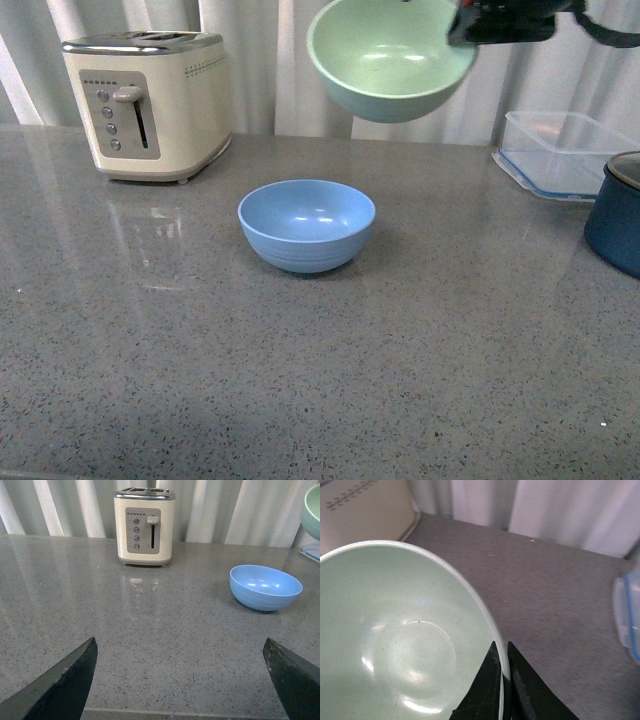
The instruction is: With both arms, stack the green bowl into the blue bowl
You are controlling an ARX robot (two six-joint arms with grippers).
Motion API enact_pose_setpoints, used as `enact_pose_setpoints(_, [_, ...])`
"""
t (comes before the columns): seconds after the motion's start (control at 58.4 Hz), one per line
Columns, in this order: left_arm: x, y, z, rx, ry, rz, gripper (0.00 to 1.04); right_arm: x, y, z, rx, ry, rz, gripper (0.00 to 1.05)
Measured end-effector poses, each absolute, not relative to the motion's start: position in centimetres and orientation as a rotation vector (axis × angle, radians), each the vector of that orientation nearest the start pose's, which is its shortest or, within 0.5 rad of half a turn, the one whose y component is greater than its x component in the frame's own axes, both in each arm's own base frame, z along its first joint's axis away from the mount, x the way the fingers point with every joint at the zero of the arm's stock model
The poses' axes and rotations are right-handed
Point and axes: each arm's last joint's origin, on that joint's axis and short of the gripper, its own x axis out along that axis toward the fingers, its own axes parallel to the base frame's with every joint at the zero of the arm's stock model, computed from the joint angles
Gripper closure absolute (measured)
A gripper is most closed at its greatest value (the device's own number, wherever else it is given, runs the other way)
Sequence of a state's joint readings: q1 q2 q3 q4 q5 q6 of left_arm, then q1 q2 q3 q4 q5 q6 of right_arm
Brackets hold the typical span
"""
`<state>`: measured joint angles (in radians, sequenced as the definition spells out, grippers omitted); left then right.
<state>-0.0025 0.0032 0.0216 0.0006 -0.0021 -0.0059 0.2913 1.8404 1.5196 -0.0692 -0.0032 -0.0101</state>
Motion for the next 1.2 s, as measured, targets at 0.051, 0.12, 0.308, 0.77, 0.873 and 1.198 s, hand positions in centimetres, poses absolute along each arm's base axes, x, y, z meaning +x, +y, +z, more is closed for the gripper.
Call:
enact_pose_setpoints(0.051, [9.7,0.0,17.1,-0.006,-0.019,0.0,0.07,41.2,13.5,29.7,-0.065,0.379,0.323,1.03])
enact_pose_setpoints(0.12, [9.7,0.0,17.1,-0.006,-0.019,0.0,0.07,41.2,15.0,28.9,-0.068,0.386,0.356,1.03])
enact_pose_setpoints(0.308, [9.7,0.0,17.1,-0.006,-0.019,0.0,0.07,41.8,18.1,24.5,-0.095,0.483,0.401,1.03])
enact_pose_setpoints(0.77, [9.7,0.0,17.1,-0.006,-0.019,0.0,0.07,43.3,17.7,21.2,-0.106,0.53,0.357,0.93])
enact_pose_setpoints(0.873, [9.7,0.0,17.1,-0.006,-0.019,0.0,0.07,43.1,17.3,22.2,-0.076,0.497,0.374,0.79])
enact_pose_setpoints(1.198, [9.6,0.0,17.1,-0.005,-0.02,-0.002,0.07,37.8,14.3,30.2,0.01,0.031,0.192,0.56])
